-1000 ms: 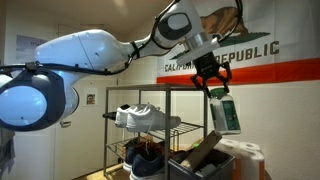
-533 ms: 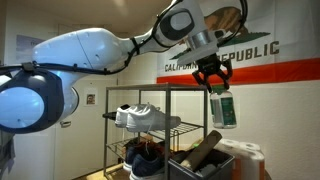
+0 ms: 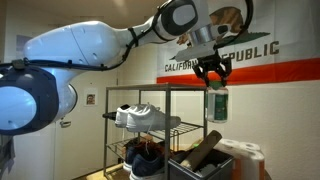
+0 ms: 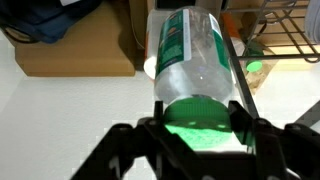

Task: Throw the bottle on the top shelf of the shoe rack in the trash

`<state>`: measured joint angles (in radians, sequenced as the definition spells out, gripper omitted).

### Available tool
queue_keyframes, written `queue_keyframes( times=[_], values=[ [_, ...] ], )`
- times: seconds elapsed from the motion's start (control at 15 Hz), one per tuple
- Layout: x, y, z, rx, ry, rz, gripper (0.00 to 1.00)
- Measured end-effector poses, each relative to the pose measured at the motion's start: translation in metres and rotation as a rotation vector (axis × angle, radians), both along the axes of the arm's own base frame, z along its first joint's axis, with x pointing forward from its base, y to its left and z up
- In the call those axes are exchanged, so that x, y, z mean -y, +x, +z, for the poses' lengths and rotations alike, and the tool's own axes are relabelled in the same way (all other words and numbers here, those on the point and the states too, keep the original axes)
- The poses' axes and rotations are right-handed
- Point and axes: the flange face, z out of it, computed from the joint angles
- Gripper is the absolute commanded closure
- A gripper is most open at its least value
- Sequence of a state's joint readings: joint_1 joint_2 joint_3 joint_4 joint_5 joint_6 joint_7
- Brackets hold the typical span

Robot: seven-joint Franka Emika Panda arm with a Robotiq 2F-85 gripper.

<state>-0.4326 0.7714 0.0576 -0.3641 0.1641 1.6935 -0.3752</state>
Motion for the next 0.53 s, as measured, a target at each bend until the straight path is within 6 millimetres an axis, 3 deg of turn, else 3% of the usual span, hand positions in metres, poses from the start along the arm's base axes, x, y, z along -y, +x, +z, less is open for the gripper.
queue_keyframes(
  times=[0.53],
  values=[
    [0.019, -0.010, -0.006, -0.031, 0.093, -0.107, 0.60]
  ],
)
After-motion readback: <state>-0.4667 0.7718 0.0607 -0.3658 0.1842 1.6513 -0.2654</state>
